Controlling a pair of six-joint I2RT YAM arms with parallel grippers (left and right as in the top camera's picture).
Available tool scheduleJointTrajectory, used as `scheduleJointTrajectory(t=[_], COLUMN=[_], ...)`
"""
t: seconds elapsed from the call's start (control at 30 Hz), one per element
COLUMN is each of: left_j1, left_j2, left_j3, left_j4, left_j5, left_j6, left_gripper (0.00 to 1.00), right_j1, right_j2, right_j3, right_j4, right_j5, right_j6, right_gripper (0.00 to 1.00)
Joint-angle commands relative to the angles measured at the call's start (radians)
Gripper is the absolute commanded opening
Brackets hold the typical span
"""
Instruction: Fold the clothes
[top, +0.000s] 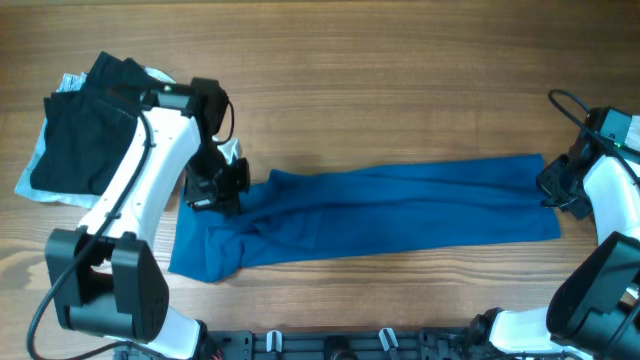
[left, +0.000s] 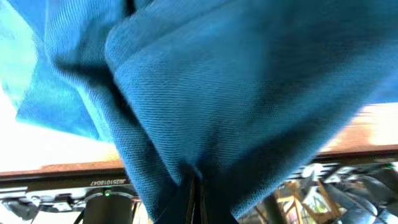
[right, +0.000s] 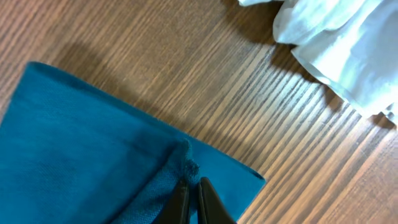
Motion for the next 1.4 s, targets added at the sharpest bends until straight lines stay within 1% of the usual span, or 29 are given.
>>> scheduleJointTrajectory(t=[0.0,0.13,0.3,0.43,0.47,0.5,0.53,0.57,0.6,0.63,0.67,0.77,0.8,0.9,0.93,1.0,1.03,1.1,1.13,1.2,1.3,1.37], left_j1=[-0.004,-0.004,-0.004,-0.004,-0.004,-0.004,-0.004,-0.004,-0.004,-0.004,-0.004,-0.004,-0.004,-0.004,-0.004,-0.004,-0.004,-0.01,-0.025,-0.05,-0.107,-0.138], left_j2=[-0.007,-0.007,-0.007,-0.007,-0.007,-0.007,-0.007,-0.007,-0.007,-0.007,-0.008,-0.018,-0.03,-0.091,-0.111,-0.147,-0.159,-0.161,-0.158,-0.151,-0.113,-0.077], left_j3=[-0.121,-0.213,-0.247,-0.273,-0.278,-0.279,-0.279,-0.279,-0.279,-0.279,-0.279,-0.271,-0.258,-0.203,-0.193,-0.188,-0.188,-0.188,-0.19,-0.19,-0.19,-0.19], left_j4=[0.047,0.094,0.111,0.161,0.17,0.18,0.186,0.19,0.191,0.19,0.188,0.191,0.191,0.23,0.254,0.319,0.358,0.425,0.476,0.543,0.65,0.669], left_j5=[-0.034,-0.033,-0.019,-0.019,-0.019,-0.019,-0.019,-0.019,-0.019,-0.019,-0.019,-0.018,-0.016,0.035,0.049,0.1,0.137,0.186,0.185,0.184,0.145,0.087], left_j6=[-0.035,-0.059,-0.059,-0.097,-0.1,-0.108,-0.111,-0.111,-0.111,-0.111,-0.111,-0.111,-0.111,-0.111,-0.111,-0.112,-0.113,-0.116,-0.131,-0.158,-0.237,-0.3], left_gripper=[0.04,0.04,0.04,0.05,0.16,0.32,0.36,0.36,0.36,0.33,0.27,0.22,0.18,0.2,0.23,0.42,0.54,0.59,0.61,0.62,0.59,0.57], right_j1=[-0.009,-0.009,-0.023,-0.032,-0.032,-0.032,-0.032,-0.032,-0.032,-0.032,-0.032,-0.032,-0.032,-0.032,-0.032,-0.032,-0.032,-0.032,-0.032,-0.032,-0.032,-0.032], right_j2=[0.013,0.013,0.013,0.013,0.013,0.013,0.013,0.013,0.013,0.013,0.013,0.013,0.013,0.013,0.013,0.013,0.013,0.013,0.013,0.013,0.013,0.013], right_j3=[-0.006,-0.006,-0.006,-0.006,-0.006,-0.006,-0.006,-0.006,-0.006,-0.006,-0.006,-0.006,-0.006,-0.006,-0.006,-0.006,-0.006,-0.006,-0.006,-0.006,-0.006,-0.006], right_j4=[-0.009,-0.015,-0.025,-0.027,-0.027,-0.027,-0.027,-0.027,-0.027,-0.027,-0.027,-0.027,-0.027,-0.026,-0.025,-0.023,-0.02,-0.015,-0.012,-0.012,-0.013,-0.013], right_j5=[0.042,0.055,0.098,0.097,0.093,0.093,0.09,0.09,0.089,0.086,0.087,0.086,0.084,0.067,0.066,0.058,0.045,0.029,0.019,0.002,-0.014,-0.023], right_j6=[-0.017,-0.018,0.007,0.008,0.007,0.008,0.006,0.007,0.007,0.006,0.006,0.007,0.007,0.007,0.007,0.008,0.006,0.005,0.005,0.005,-0.012,-0.021], right_gripper=[0.04,0.04,0.04,0.04,0.04,0.04,0.04,0.05,0.08,0.12,0.14,0.14,0.14,0.14,0.15,0.18,0.19,0.2,0.2,0.2,0.2,0.21])
